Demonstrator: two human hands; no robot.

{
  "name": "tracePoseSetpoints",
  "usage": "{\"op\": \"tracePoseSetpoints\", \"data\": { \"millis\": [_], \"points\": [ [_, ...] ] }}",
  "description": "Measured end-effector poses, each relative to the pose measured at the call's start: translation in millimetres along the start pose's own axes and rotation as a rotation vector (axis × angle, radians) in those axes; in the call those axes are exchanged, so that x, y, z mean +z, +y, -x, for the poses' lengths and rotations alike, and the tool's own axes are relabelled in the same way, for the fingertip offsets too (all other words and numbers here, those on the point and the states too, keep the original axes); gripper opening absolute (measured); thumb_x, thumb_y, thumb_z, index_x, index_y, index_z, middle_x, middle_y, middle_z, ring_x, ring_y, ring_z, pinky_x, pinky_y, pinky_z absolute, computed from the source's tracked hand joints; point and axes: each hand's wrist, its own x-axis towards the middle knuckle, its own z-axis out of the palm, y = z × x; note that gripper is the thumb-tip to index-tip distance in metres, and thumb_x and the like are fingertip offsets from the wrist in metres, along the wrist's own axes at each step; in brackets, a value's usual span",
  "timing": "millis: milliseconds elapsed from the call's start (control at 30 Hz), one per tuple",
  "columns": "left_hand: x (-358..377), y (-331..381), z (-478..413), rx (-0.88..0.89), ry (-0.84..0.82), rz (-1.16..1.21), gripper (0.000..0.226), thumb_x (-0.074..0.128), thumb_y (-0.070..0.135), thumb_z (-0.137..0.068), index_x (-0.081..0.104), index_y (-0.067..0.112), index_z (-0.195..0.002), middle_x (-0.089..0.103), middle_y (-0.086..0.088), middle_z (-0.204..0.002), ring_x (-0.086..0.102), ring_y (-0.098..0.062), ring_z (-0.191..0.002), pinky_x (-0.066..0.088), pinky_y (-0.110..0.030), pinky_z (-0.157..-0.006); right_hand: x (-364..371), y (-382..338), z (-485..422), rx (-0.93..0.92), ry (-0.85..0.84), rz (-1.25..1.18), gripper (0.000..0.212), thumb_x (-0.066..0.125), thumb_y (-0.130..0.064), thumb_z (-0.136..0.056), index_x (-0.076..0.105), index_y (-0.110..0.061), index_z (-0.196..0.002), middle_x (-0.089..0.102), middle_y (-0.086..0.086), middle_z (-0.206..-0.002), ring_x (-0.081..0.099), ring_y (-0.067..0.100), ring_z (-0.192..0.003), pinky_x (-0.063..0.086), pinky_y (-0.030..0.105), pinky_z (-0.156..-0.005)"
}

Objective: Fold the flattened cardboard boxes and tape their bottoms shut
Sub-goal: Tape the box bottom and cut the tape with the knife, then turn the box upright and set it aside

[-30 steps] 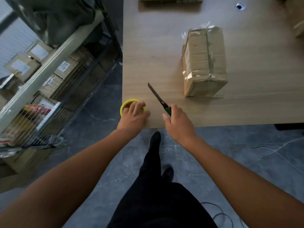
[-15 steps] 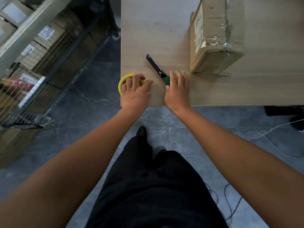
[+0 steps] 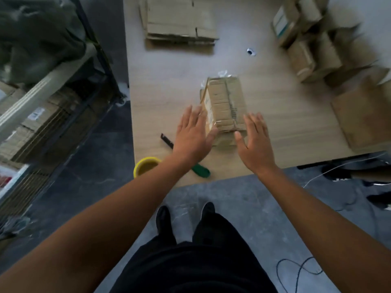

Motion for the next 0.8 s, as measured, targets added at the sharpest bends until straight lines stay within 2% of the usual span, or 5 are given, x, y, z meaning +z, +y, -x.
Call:
{"op": "tracePoseSetpoints", "data": {
  "millis": [267, 433, 533, 700, 800],
  "points": [
    [73.8, 32.4, -54.6, -0.090, 0.024, 0.421, 0.076, 0.043, 0.033, -0.107, -0.005, 0.010, -0.162, -0.016, -0.007, -0.169, -0.015, -0.017, -0.156, 0.001, -0.037, -0.128, 11.2, 53.8, -55.1, -0.048, -0.122, 0.031, 0.075, 0.026, -0.057, -0.099, 0.023, -0.013, -0.160, 0.011, 0.008, -0.170, -0.001, 0.022, -0.157, 0.008, 0.039, -0.127],
    [98.6, 29.9, -69.8, -0.196, 0.037, 0.841, 0.074, 0.048, 0.039, -0.103, 0.001, 0.039, -0.160, 0.017, -0.003, -0.167, 0.025, -0.024, -0.153, 0.029, -0.053, -0.122, 31.9, 70.2, -79.6, -0.140, -0.187, -0.139, 0.074, 0.037, -0.059, -0.100, 0.024, -0.020, -0.161, 0.003, 0.004, -0.171, -0.006, 0.023, -0.157, 0.008, 0.042, -0.126],
    [91.9, 40.7, -68.7, -0.264, 0.030, 0.944, 0.064, 0.036, 0.027, -0.110, -0.001, 0.022, -0.162, 0.013, -0.003, -0.168, 0.020, -0.009, -0.152, 0.024, -0.035, -0.125, 41.0, 84.1, -80.6, -0.249, -0.121, -0.177, 0.084, 0.042, -0.064, -0.098, 0.030, -0.007, -0.158, 0.017, 0.015, -0.168, 0.001, 0.037, -0.156, 0.013, 0.052, -0.126],
    [68.8, 29.2, -108.7, -0.022, 0.294, 0.287, 0.049, 0.037, 0.028, -0.105, 0.044, 0.010, -0.150, 0.036, -0.011, -0.158, 0.026, -0.026, -0.151, 0.022, -0.046, -0.125, 48.7, 93.5, -87.5, -0.452, -0.025, -0.116, 0.081, 0.053, -0.067, -0.093, 0.046, -0.012, -0.152, 0.028, 0.015, -0.165, 0.008, 0.047, -0.153, 0.020, 0.055, -0.124],
    [48.9, 19.6, -167.9, 0.154, 0.169, -0.123, 0.051, 0.035, 0.032, -0.103, 0.052, 0.010, -0.146, 0.043, -0.011, -0.157, 0.024, -0.035, -0.152, 0.019, -0.046, -0.125, 48.1, 96.7, -91.3, -0.502, -0.022, -0.030, 0.077, 0.050, -0.067, -0.095, 0.050, -0.012, -0.149, 0.035, 0.011, -0.162, 0.014, 0.045, -0.153, 0.026, 0.057, -0.121]
  ]
}}
